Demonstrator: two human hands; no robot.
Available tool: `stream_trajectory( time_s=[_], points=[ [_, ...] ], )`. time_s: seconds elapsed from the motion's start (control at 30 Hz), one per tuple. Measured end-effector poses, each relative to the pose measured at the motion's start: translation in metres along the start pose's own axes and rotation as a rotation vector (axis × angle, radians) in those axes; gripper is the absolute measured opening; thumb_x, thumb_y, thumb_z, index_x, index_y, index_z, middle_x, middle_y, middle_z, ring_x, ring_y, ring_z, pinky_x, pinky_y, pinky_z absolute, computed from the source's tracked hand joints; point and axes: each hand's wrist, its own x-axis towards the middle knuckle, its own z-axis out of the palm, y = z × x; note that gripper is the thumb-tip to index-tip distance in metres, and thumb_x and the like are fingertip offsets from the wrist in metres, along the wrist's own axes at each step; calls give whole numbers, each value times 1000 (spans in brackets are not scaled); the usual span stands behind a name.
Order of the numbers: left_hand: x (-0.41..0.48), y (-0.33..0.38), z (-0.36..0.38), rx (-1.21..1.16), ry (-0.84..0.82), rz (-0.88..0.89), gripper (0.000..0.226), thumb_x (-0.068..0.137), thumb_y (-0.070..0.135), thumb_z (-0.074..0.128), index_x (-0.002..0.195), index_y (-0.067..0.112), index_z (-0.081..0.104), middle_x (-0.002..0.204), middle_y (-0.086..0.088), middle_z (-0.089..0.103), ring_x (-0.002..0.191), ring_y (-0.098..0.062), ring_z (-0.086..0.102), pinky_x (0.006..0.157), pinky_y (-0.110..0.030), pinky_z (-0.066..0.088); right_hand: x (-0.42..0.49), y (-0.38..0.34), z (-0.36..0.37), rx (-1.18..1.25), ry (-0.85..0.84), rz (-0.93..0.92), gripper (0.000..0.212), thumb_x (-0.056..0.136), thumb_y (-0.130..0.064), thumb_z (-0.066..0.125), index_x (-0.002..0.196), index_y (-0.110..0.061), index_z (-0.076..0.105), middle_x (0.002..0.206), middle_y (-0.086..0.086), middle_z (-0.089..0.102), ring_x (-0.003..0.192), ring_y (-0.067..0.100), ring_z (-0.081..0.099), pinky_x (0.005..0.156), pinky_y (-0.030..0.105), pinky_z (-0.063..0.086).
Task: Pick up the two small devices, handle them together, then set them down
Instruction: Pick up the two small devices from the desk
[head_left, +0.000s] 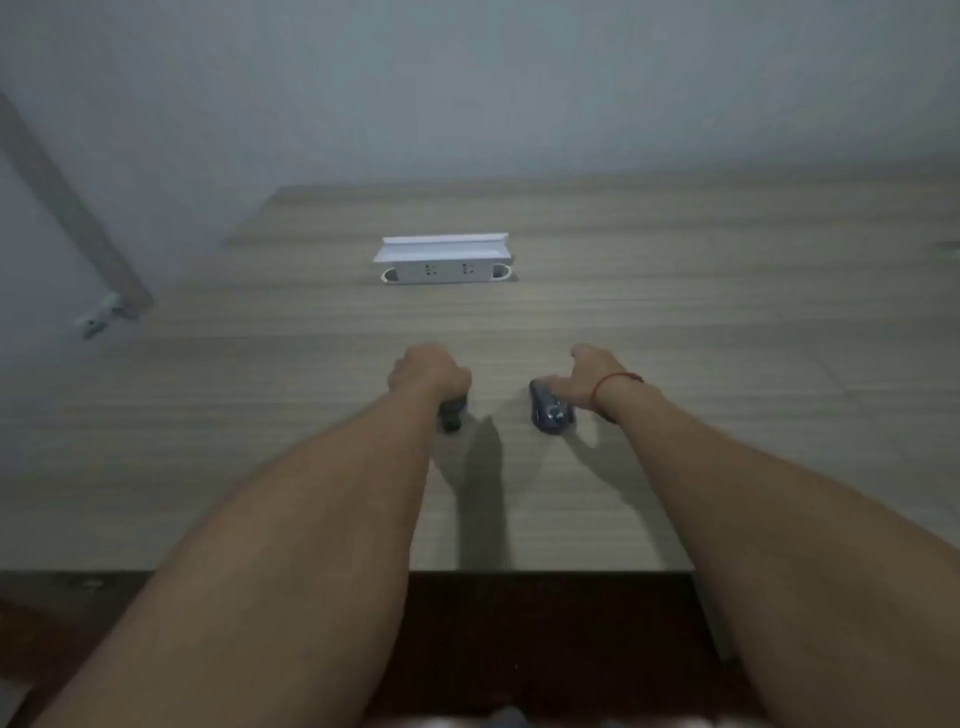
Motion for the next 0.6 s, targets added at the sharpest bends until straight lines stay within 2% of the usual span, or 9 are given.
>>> stream_trajectory(
  time_s=[0.1,0.23,0.33,0.43,0.5,0.6],
  points=[
    [2,-21,27,-35,72,-84,53,84,46,60,122,9,59,133,-15,55,120,-34,54,93,-34,45,2,14,32,28,19,37,78,77,-58,66,127,-3,44,128,18,54,113,35,53,80,34,41],
    [7,-42,68,-154,159,-61,55,83,50,57,120,10,60,130,-16,56,118,-35,54,93,-36,46,5,27,78,186,179,73,97,63,-71,69,128,-5,42,129,15,54,116,34,53,90,39,45],
    [13,-55,98,-151,295,-40,62,80,54,57,119,6,57,127,-17,55,117,-36,53,93,-39,46,11,33,105,250,381,60,88,65,-63,73,124,-5,44,126,15,56,117,35,53,92,40,44],
    [7,-62,118,-147,463,28,54,82,48,56,115,5,57,124,-17,56,117,-36,53,94,-40,44,8,36,125,293,535,12,68,75,-48,70,120,-3,48,123,16,59,113,34,56,93,38,45],
    [0,-62,120,-126,494,43,52,84,46,54,114,4,56,124,-17,55,117,-35,52,95,-40,42,4,36,130,265,562,7,59,78,-46,66,117,-4,51,119,15,61,109,34,58,92,39,46],
    [-6,-65,119,-138,472,32,49,85,45,54,115,7,55,125,-16,54,117,-35,52,95,-40,41,-2,35,129,257,489,-5,64,74,-46,70,120,-5,52,120,15,59,109,34,57,92,40,47]
  ],
)
